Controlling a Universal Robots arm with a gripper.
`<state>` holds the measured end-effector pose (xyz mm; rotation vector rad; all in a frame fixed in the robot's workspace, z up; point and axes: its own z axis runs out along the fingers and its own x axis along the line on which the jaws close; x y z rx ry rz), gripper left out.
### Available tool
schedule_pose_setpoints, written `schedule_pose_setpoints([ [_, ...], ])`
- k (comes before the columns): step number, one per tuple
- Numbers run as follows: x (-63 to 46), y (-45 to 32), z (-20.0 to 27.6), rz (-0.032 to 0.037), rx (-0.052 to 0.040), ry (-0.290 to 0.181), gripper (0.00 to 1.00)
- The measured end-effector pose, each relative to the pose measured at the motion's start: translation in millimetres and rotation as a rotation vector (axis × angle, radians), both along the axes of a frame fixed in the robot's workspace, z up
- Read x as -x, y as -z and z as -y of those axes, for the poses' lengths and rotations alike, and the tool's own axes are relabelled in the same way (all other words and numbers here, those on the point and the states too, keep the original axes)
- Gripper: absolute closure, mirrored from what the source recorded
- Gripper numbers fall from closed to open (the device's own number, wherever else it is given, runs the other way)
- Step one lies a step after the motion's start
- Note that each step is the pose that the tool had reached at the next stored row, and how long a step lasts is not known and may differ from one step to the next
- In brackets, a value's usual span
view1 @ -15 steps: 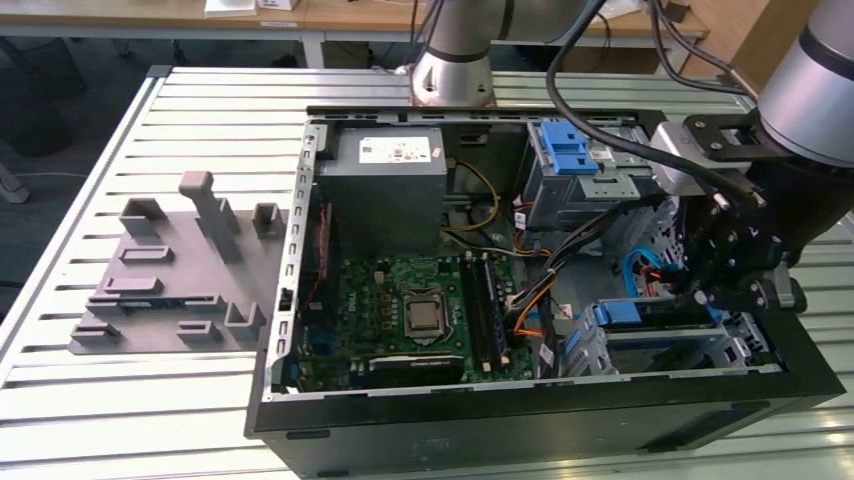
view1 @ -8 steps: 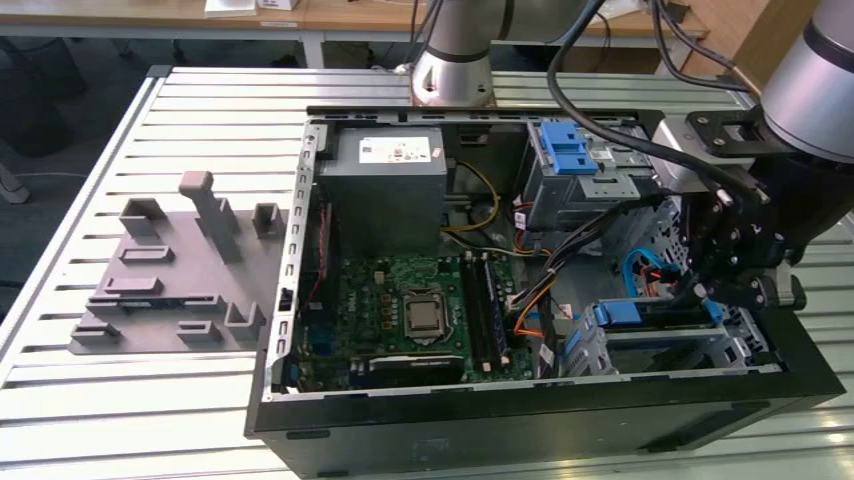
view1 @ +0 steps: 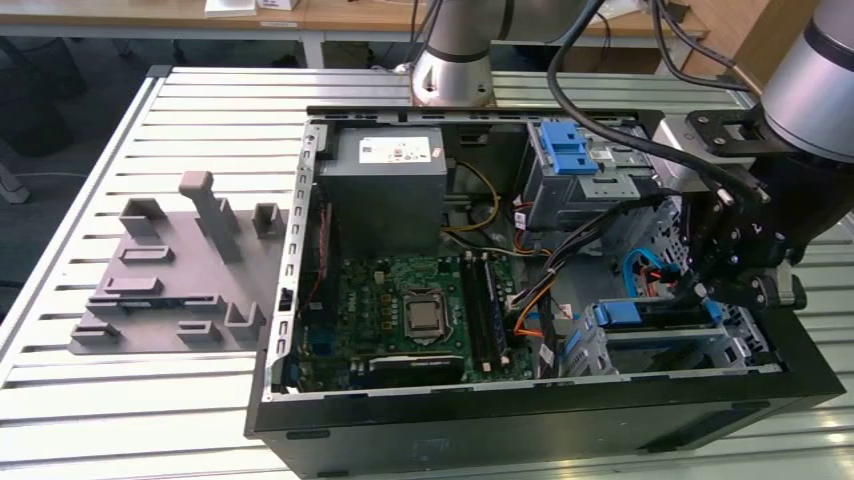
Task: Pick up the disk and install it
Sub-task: 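Insert the first disk wire, then insert the second disk wire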
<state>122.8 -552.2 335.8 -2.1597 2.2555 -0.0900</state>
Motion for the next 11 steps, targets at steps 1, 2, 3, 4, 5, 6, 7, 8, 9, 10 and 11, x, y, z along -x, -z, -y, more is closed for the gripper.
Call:
schedule_pose_setpoints([
  [1,0.0,-0.2,0.0,0.0,0.0002,0.0,0.89],
  [2,0.0,-0.3,0.0,0.0,0.0,0.0,0.89],
  [3,0.0,-0.6,0.0,0.0,0.0001,0.0,0.89],
  [4,0.0,-1.1,0.0,0.0,0.0003,0.0,0.89],
  [5,0.0,-1.7,0.0,0.0,0.0003,0.0,0.89],
  [6,0.0,-2.4,0.0,0.0,0.0003,0.0,0.89],
  [7,0.0,-2.9,0.0,0.0,0.0001,0.0,0.89],
  [8,0.0,-3.8,0.0,0.0,0.0,0.0,0.89],
  [9,0.0,-4.3,0.0,0.0,0.0,0.0,0.89],
  [10,0.0,-4.6,0.0,0.0,-0.0001,0.0,0.89],
  [11,0.0,-5.1,0.0,0.0,0.0,0.0,0.89],
])
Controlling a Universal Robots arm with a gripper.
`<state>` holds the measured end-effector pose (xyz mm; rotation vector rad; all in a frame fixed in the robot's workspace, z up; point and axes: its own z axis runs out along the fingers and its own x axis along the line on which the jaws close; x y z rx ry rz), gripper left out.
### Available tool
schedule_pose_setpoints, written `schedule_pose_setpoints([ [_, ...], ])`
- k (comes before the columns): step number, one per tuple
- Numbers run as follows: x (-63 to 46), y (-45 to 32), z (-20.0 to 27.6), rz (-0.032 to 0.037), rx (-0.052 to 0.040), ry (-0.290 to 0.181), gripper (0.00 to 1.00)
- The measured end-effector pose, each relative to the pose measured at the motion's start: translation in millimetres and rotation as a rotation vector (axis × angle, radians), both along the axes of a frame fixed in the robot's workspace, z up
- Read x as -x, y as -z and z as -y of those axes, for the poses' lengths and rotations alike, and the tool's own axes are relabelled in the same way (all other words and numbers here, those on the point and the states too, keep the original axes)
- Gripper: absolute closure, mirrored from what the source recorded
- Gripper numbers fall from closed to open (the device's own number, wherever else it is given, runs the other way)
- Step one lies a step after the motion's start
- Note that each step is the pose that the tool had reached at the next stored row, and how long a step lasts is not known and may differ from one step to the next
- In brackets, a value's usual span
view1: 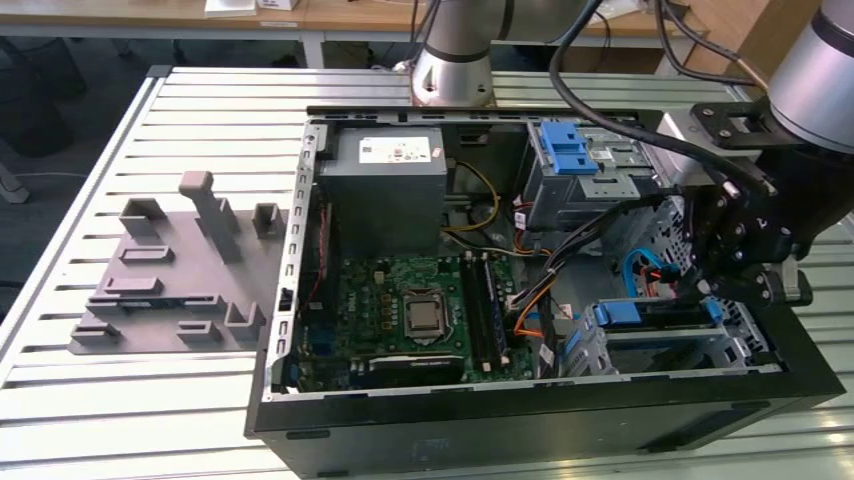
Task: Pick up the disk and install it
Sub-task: 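Insert the second disk wire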
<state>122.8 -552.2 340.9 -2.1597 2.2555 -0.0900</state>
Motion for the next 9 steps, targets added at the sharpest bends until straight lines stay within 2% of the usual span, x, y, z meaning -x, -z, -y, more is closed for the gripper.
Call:
schedule_pose_setpoints([
  [9,-0.1,-4.4,0.0,-0.0001,0.0,0.0,0.89],
])
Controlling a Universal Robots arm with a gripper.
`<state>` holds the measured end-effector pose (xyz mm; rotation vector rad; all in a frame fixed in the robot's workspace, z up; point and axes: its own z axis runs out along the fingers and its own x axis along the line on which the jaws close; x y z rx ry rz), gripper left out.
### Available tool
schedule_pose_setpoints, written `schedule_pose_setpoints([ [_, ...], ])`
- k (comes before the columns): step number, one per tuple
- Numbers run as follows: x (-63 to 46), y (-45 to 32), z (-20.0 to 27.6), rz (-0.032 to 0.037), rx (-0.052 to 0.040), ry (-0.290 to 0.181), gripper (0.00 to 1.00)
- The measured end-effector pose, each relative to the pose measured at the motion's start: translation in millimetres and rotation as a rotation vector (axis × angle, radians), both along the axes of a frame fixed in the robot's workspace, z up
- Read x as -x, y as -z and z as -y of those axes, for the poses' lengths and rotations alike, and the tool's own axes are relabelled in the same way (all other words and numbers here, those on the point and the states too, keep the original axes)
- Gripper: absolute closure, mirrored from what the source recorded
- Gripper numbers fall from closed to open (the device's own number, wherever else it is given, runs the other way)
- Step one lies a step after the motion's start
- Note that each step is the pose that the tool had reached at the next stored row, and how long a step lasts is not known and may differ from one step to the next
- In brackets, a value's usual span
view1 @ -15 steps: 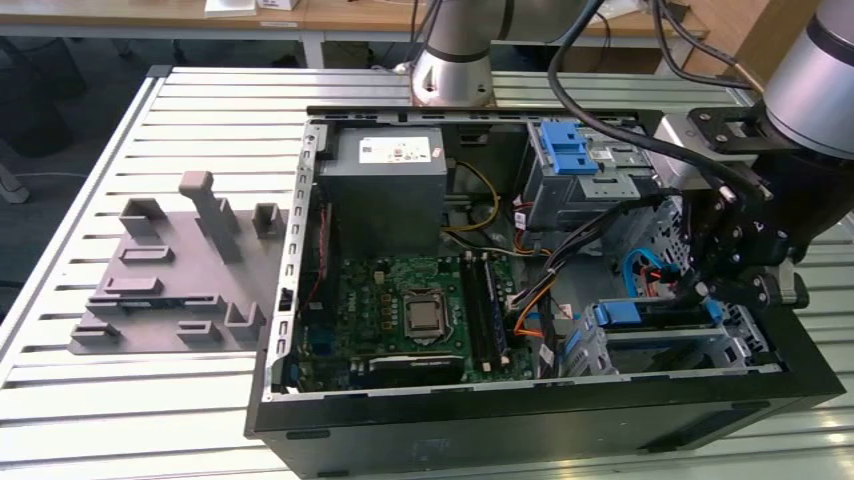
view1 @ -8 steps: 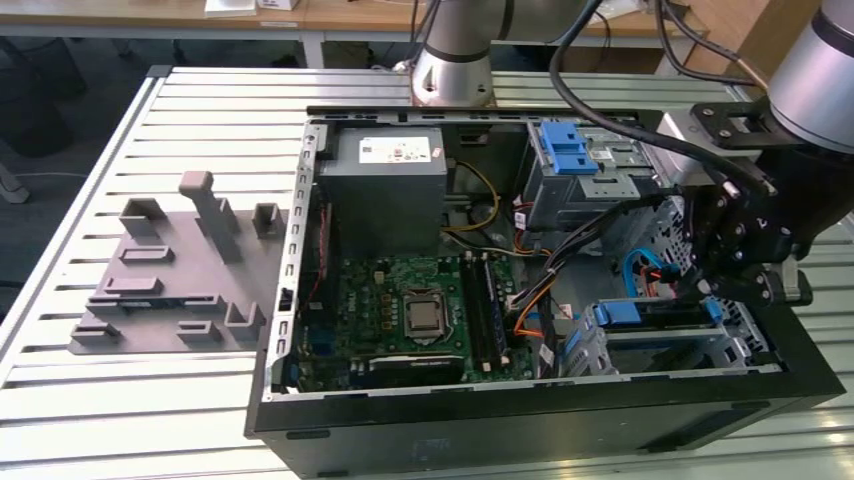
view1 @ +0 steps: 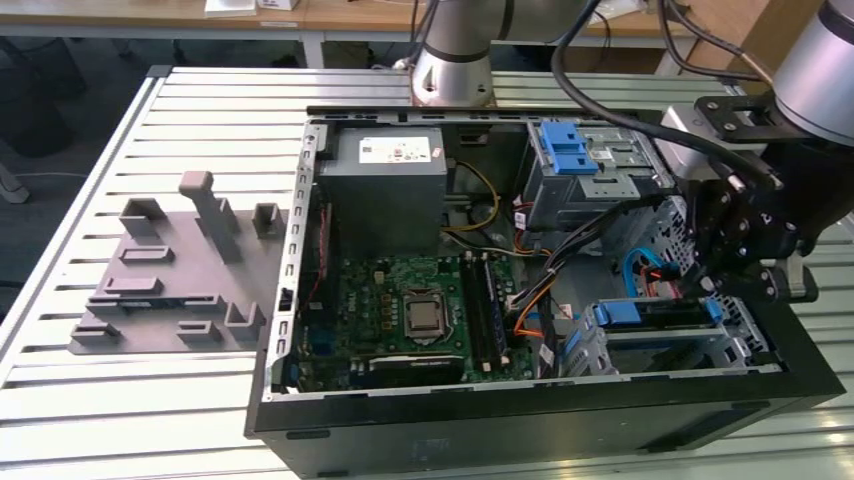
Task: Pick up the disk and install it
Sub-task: 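Insert the second disk wire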
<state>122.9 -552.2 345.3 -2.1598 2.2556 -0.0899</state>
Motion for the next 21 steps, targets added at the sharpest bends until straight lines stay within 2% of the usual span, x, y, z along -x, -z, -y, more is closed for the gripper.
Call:
schedule_pose_setpoints([
  [11,0.0,-7.6,0.0,-0.0014,0.0002,0.0,0.89],
  [21,0.8,-18.6,0.0,-0.0019,0.0,0.0,0.89],
])
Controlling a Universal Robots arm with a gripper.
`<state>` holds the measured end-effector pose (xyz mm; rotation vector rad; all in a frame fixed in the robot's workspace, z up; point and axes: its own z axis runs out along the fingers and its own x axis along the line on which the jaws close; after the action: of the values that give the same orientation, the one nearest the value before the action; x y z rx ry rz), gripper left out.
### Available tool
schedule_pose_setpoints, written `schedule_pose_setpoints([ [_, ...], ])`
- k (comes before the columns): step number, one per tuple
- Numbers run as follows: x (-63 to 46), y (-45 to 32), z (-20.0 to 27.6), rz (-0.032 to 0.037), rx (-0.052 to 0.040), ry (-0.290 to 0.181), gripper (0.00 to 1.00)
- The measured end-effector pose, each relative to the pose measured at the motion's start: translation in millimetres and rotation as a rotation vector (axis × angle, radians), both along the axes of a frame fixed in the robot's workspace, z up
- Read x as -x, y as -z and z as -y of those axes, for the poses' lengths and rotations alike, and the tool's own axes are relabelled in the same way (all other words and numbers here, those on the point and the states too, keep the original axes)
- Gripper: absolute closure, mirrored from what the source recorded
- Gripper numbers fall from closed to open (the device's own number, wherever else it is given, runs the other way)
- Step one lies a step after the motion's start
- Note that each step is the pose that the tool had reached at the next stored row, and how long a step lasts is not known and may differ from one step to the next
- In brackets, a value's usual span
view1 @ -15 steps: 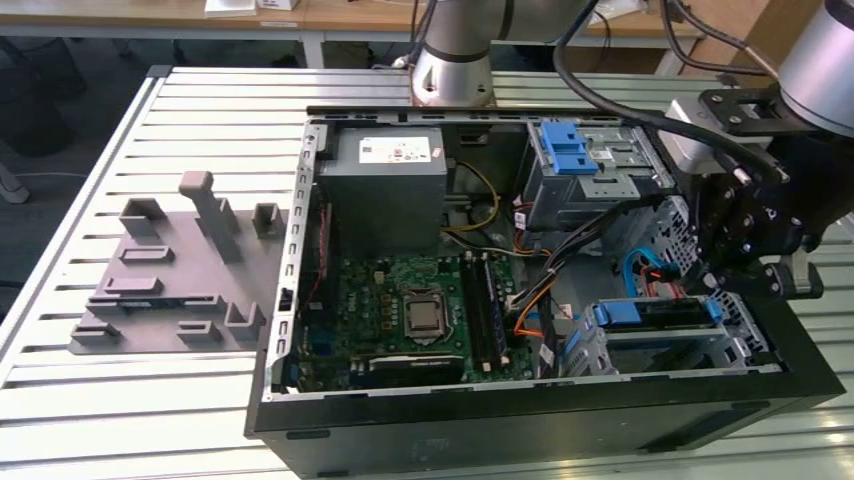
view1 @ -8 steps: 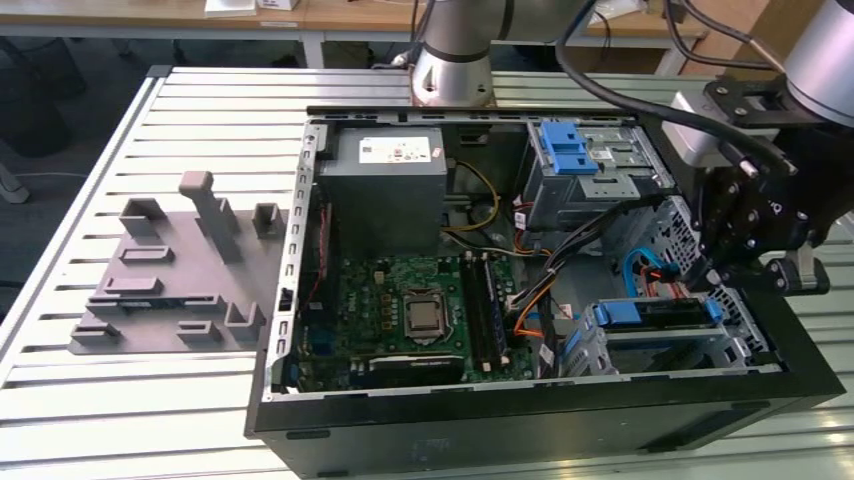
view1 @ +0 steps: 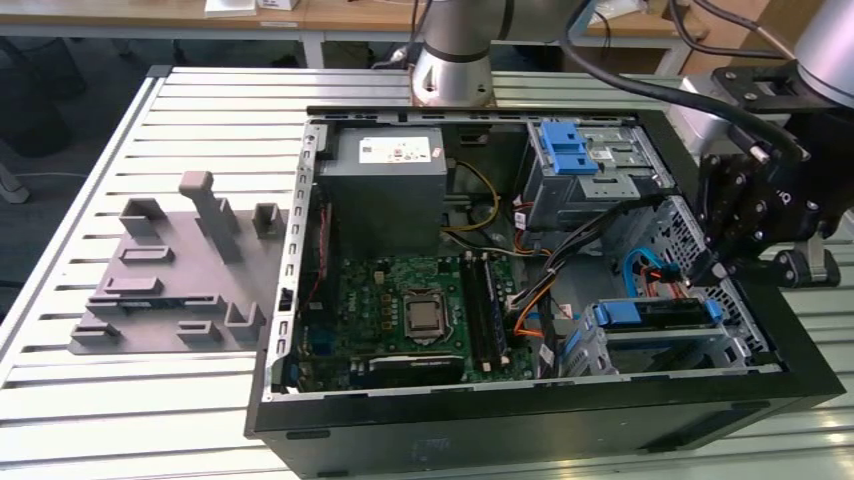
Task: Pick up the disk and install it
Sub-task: 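Insert the second disk wire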
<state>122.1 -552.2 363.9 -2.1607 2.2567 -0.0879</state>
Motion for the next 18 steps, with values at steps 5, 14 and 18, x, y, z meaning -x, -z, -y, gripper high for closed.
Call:
schedule_pose_setpoints([
  [5,2.7,-3.2,0.0,-0.0045,-0.0007,0.0,0.89],
  [14,9.6,-4.2,0.0,-0.0345,-0.0009,0.0,0.89],
  [18,13.5,-4.1,-2.1,-0.0366,-0.0011,-0.001,0.89],
])
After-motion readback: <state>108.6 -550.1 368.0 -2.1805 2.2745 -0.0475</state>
